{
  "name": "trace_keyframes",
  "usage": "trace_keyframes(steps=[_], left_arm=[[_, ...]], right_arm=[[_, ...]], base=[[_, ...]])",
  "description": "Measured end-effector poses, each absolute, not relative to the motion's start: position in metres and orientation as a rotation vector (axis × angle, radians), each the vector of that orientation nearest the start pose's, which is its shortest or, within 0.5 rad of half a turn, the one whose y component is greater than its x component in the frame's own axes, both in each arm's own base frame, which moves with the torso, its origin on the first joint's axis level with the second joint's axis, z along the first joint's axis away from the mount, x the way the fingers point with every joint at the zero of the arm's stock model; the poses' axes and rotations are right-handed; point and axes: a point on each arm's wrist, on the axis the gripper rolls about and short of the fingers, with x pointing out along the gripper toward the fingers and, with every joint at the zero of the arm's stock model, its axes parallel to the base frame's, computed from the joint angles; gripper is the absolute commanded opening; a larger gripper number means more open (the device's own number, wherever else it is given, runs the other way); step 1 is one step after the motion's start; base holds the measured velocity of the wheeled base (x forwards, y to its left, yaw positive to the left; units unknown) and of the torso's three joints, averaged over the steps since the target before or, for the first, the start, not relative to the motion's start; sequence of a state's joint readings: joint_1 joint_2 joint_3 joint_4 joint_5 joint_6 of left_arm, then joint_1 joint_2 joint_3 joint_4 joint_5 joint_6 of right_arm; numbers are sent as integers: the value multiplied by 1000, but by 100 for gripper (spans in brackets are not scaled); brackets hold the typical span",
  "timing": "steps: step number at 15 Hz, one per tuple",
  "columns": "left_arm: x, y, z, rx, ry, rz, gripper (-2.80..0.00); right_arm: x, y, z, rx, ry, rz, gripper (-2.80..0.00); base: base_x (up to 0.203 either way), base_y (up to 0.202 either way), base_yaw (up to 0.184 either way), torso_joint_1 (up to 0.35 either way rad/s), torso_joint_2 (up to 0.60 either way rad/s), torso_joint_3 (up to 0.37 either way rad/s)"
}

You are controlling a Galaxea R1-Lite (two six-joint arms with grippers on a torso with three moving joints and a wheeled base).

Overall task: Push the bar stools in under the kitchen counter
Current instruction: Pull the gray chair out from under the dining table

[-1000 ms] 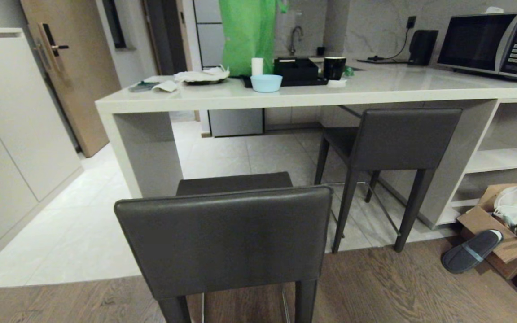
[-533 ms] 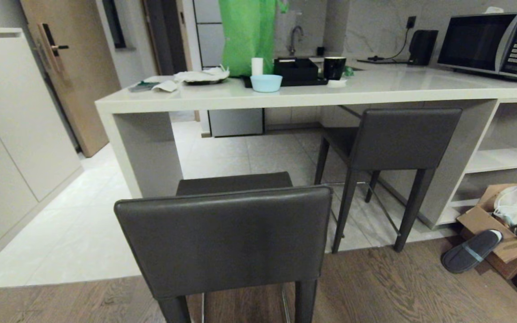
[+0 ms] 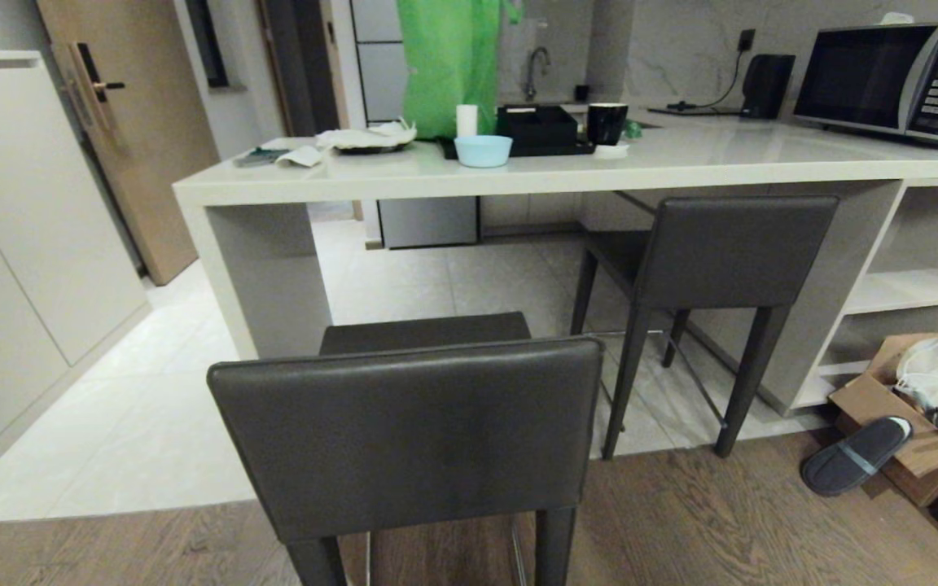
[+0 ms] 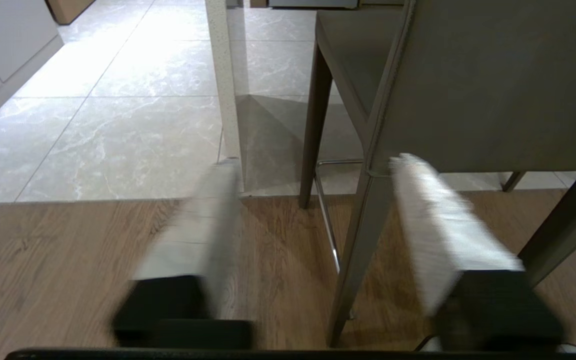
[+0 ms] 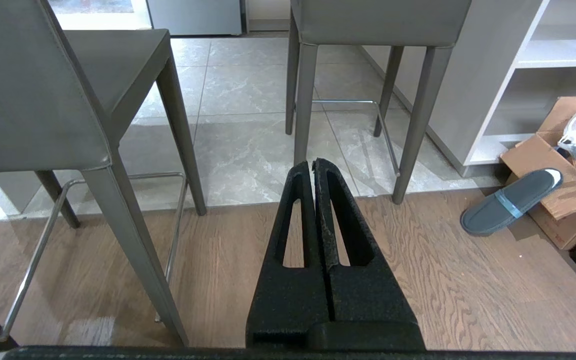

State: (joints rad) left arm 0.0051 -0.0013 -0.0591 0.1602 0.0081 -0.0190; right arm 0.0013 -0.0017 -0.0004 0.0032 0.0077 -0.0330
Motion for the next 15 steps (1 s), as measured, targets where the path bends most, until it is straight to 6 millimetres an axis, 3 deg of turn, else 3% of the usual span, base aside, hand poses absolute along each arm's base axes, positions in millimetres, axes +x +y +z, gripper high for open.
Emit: trace_keyframes(steps=[12,15], left_arm=[[-28,0,75,-19,101,13,-280],[-28,0,75,-19,100,12,-280]], right_arm=[[-23,0,76,-26,0,7,-280],[-23,0,76,-27,0,7,-280]], base=[[0,0,0,0,0,0],[2,-140,1,4,4,2]])
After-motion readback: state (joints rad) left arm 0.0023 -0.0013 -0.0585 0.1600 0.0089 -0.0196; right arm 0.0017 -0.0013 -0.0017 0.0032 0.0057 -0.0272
